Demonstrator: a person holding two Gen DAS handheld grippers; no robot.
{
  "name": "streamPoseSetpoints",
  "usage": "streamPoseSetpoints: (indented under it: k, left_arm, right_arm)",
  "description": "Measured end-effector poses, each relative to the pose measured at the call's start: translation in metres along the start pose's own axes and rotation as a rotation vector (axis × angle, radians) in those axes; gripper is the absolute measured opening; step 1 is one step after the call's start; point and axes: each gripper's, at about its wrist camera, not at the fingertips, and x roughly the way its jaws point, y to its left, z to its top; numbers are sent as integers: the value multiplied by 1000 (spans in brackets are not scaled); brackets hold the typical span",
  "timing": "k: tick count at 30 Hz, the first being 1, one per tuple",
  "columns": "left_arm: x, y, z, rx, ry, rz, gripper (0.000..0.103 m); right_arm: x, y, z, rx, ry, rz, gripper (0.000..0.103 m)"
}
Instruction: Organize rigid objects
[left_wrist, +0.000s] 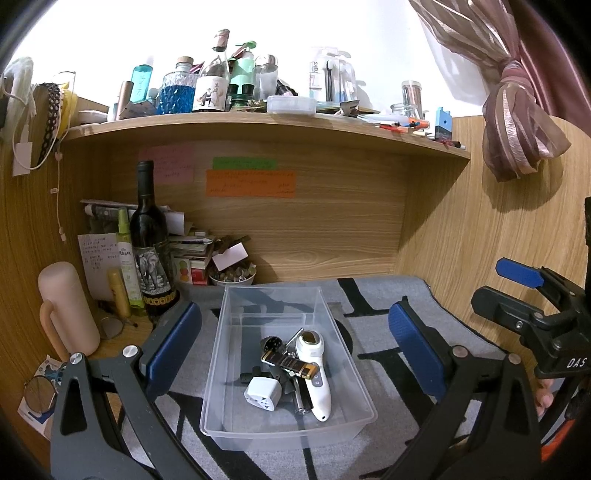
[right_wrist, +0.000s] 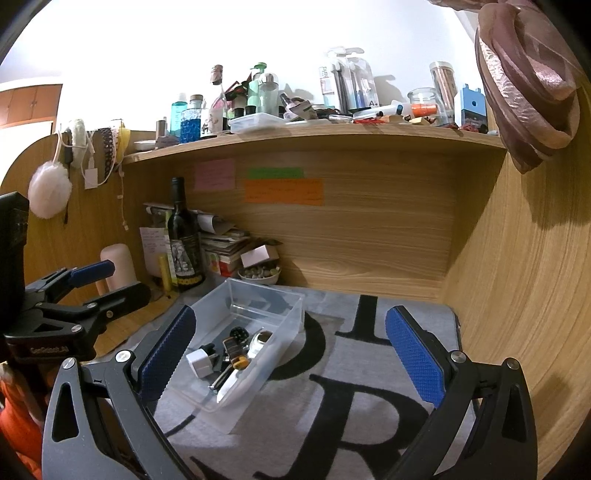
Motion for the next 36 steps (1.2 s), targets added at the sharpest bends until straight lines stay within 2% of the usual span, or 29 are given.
streamPoseSetpoints:
  k: [22, 36]
  left_arm:
    - [3, 1, -5, -3, 2, 6, 103]
    - [6, -10, -6, 1, 3, -22, 103]
  right_arm:
    - [2, 4, 1, -2, 4, 1, 103]
    - [4, 0, 2, 3, 5, 7, 103]
